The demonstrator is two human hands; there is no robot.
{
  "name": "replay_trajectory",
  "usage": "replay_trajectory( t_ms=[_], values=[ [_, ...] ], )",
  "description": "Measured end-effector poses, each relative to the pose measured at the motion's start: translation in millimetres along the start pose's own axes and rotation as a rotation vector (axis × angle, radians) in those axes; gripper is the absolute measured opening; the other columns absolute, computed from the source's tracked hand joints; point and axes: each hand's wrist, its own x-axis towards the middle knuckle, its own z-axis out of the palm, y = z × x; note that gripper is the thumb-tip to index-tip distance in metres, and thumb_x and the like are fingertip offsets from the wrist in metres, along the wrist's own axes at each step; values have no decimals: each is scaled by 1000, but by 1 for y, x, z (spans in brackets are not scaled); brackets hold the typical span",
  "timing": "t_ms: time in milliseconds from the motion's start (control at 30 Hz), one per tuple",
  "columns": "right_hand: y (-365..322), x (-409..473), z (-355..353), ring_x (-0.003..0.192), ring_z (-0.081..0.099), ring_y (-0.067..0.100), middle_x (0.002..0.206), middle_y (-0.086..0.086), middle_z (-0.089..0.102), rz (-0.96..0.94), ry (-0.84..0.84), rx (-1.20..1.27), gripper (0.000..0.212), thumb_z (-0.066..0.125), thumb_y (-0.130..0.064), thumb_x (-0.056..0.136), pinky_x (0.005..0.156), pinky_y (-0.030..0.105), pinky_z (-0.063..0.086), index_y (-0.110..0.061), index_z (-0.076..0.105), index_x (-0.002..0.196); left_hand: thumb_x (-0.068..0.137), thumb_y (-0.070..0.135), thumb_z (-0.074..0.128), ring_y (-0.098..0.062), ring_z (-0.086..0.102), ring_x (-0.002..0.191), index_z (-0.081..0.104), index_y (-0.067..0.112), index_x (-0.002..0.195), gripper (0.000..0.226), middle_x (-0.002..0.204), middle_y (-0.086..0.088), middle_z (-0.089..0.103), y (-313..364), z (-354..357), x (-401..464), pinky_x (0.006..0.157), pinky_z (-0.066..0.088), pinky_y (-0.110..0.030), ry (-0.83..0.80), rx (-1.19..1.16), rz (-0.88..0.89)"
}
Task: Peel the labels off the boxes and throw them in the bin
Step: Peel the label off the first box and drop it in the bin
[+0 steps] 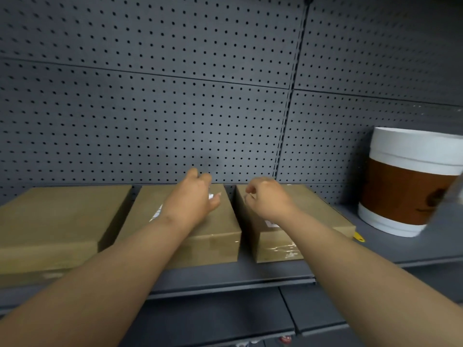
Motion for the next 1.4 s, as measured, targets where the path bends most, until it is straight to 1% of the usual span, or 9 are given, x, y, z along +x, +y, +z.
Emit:
replay_trajectory(
  t_ms=[100,267,333,467,800,967,1100,1267,1400],
  values=[
    [13,-1,0,102,55,24,109,7,61,3,-5,-12,21,50,-24,90,79,36,53,-13,62,103,89,35,54,-32,57,82,54,5,98,31,104,-13,50,12,6,5,61,39,-31,19,-13,31],
    [23,10,-2,109,55,24,113,9,63,1,-1,-24,27,51,-25,90,92,37,49,-11,62,110,88,38,52,-24,50,71,55,11,91,27,88,-5,50,22,11,18,57,38,-29,105,33,80],
    [26,14,-5,108,55,24,114,9,63,10,-8,-21,27,51,-25,90,90,36,50,-11,61,111,88,37,51,-21,46,71,56,14,89,23,87,-4,54,23,13,27,57,36,-28,128,76,104],
    [37,22,-11,106,56,23,117,7,61,45,-5,-26,27,49,-26,91,85,34,50,-12,60,112,87,35,50,-22,57,80,57,15,88,21,89,-2,62,28,19,47,58,36,-27,140,116,165],
    [83,21,-22,105,58,21,117,5,61,149,38,-38,27,50,-27,90,83,34,49,-14,61,111,87,41,49,-20,47,65,57,15,92,27,73,-2,64,66,47,75,61,31,-29,212,136,305],
    [118,23,-33,100,58,24,110,7,64,141,67,-35,21,50,-24,89,78,34,49,-13,62,103,83,50,55,-19,47,66,51,18,96,35,72,-2,64,101,61,88,51,32,-27,236,73,295],
    [153,22,-49,104,57,24,115,8,62,118,60,-37,25,50,-25,90,80,34,49,-12,61,109,78,57,60,-19,48,58,45,18,94,44,65,2,55,138,72,99,42,25,-24,211,59,269],
    [207,21,-87,108,55,25,118,9,61,59,84,-55,27,49,-26,92,87,39,50,-11,61,112,73,51,70,-21,49,60,41,16,85,47,65,2,49,197,85,119,43,27,-25,146,-94,234],
    [251,22,-125,105,55,24,113,10,61,-8,132,-38,25,50,-25,92,86,37,49,-9,61,108,72,46,73,-12,44,59,41,16,77,44,73,-1,54,248,92,139,45,28,-24,103,-189,225]
  ],
)
